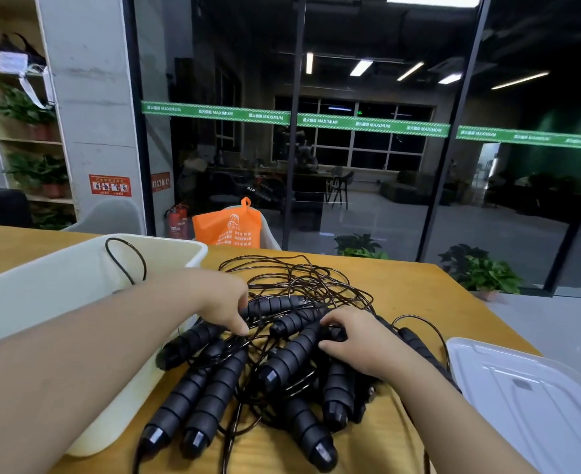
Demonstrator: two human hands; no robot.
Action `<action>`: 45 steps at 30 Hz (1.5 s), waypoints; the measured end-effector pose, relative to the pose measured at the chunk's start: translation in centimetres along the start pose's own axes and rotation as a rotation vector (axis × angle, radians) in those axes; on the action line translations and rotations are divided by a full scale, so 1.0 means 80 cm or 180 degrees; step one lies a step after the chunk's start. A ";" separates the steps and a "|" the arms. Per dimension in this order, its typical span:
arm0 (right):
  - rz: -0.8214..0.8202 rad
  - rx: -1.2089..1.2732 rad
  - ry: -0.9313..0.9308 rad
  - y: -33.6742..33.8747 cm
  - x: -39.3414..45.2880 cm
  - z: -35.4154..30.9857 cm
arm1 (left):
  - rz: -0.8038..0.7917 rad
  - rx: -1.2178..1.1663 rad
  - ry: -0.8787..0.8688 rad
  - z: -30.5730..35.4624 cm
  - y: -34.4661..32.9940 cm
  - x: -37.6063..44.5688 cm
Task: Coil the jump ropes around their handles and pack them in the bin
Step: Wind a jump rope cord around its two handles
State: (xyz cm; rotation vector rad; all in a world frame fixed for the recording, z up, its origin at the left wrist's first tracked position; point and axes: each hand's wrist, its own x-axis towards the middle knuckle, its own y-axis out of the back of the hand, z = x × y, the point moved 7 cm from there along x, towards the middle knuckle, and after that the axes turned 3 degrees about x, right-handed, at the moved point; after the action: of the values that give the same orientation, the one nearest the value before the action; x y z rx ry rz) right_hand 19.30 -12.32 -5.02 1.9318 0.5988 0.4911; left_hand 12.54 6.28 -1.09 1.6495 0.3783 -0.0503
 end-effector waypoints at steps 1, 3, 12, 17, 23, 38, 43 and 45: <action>0.0040 0.0088 -0.0110 0.000 -0.002 0.008 | -0.0040 -0.0042 -0.0005 0.006 -0.007 0.005; 0.0162 0.0313 -0.0264 -0.002 -0.004 0.021 | 0.0023 -0.0208 -0.0014 0.014 -0.021 0.019; 0.0599 0.0273 -0.1354 -0.006 -0.014 0.076 | 0.0527 -0.1567 -0.0091 0.053 -0.038 0.066; 0.0283 0.1285 -0.1201 -0.001 -0.022 0.090 | 0.0613 -0.1504 0.0048 0.059 -0.052 0.089; 0.0501 0.1574 -0.1185 0.002 -0.023 0.099 | 0.1148 -0.1786 0.0225 0.060 -0.039 0.107; 0.1358 0.2520 -0.0953 0.012 -0.030 0.088 | 0.1884 -0.3141 -0.0096 0.069 0.021 0.093; 0.1539 0.3230 -0.0987 0.019 -0.037 0.095 | 0.1583 -0.3423 0.0111 0.055 0.019 0.094; 0.1551 0.3268 -0.0904 0.022 -0.038 0.095 | 0.1357 -0.3630 0.0375 0.047 0.004 0.101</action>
State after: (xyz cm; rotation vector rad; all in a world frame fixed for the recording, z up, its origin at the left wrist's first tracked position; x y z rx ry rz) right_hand 21.61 -20.19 -6.74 3.0919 0.1662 0.1809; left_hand 20.96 4.33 -3.30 0.5685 0.0808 0.5007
